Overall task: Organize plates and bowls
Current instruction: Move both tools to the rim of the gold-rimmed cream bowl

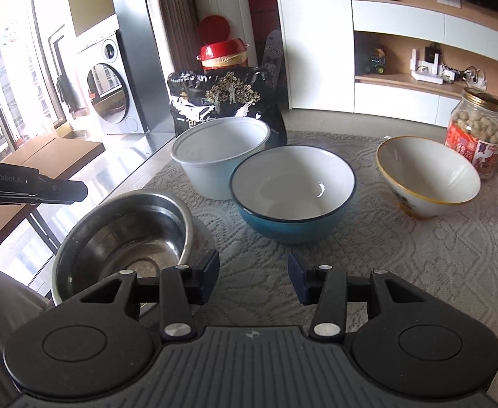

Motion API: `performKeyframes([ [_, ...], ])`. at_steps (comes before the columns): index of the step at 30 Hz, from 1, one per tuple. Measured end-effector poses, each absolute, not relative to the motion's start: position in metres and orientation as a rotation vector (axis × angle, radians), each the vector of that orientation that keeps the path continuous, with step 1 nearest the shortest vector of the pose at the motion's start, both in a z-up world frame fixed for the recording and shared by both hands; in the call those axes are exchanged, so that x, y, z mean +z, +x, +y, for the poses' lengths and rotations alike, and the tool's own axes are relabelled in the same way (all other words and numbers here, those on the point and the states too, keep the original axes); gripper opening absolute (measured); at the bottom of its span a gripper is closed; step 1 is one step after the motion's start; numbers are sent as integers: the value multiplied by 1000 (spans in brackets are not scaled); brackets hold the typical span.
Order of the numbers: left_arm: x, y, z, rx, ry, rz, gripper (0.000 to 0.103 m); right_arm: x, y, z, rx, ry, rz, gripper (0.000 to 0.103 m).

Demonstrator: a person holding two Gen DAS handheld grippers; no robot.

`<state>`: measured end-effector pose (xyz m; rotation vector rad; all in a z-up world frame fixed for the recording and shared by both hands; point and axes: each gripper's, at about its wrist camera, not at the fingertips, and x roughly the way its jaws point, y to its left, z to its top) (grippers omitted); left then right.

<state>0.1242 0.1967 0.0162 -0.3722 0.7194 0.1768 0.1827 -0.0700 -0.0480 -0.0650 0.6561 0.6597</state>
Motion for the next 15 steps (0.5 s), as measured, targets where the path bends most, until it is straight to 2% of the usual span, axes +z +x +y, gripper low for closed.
performKeyframes([
  [4, 7, 162, 170, 58, -405, 768, 23, -45, 197, -89, 586, -40, 636, 54],
  [11, -7, 217, 167, 39, -541, 841, 23, -49, 229, -108, 524, -38, 690, 54],
  [15, -17, 244, 166, 70, -522, 877, 23, -56, 245, -114, 512, -14, 734, 54],
])
